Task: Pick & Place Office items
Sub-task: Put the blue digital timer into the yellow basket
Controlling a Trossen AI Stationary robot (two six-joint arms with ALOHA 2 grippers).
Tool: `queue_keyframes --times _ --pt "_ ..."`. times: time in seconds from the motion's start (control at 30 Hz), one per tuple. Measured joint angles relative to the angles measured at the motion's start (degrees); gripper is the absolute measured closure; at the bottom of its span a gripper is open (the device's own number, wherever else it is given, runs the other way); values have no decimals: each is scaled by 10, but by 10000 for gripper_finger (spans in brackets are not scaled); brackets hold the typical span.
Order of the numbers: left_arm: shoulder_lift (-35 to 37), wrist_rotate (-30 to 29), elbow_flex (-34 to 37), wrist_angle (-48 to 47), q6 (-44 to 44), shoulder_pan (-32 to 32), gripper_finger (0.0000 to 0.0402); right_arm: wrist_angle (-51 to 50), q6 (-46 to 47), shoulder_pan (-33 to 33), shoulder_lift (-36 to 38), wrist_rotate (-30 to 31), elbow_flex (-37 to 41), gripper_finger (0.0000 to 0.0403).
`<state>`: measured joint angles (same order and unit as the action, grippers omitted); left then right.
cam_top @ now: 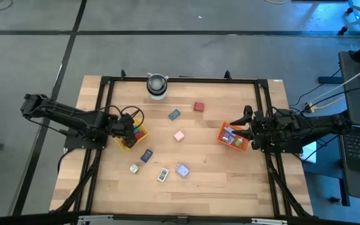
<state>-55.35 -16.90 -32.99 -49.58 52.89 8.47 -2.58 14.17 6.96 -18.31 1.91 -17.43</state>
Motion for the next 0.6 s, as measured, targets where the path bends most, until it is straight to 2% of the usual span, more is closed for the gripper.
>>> queue_keyframes --times 0.13,0.2,0.3,0.37,0.47,0.6 --pt "11 -33 -37 3 -15 0 159 0 0 0 0 0 0 215" --pt "16 -70 -48 26 -27 0 159 0 -4 0 0 0 0 215" --pt "17 -166 -49 120 -121 -12 154 0 -24 0 0 0 0 215" --pt "8 -209 -49 208 -207 -31 150 0 -30 0 0 0 0 215" --pt "-7 -215 -49 345 -326 -72 144 0 -25 0 0 0 0 215" --pt "-20 -192 -49 459 -386 -120 141 0 -6 0 0 -18 0 215"
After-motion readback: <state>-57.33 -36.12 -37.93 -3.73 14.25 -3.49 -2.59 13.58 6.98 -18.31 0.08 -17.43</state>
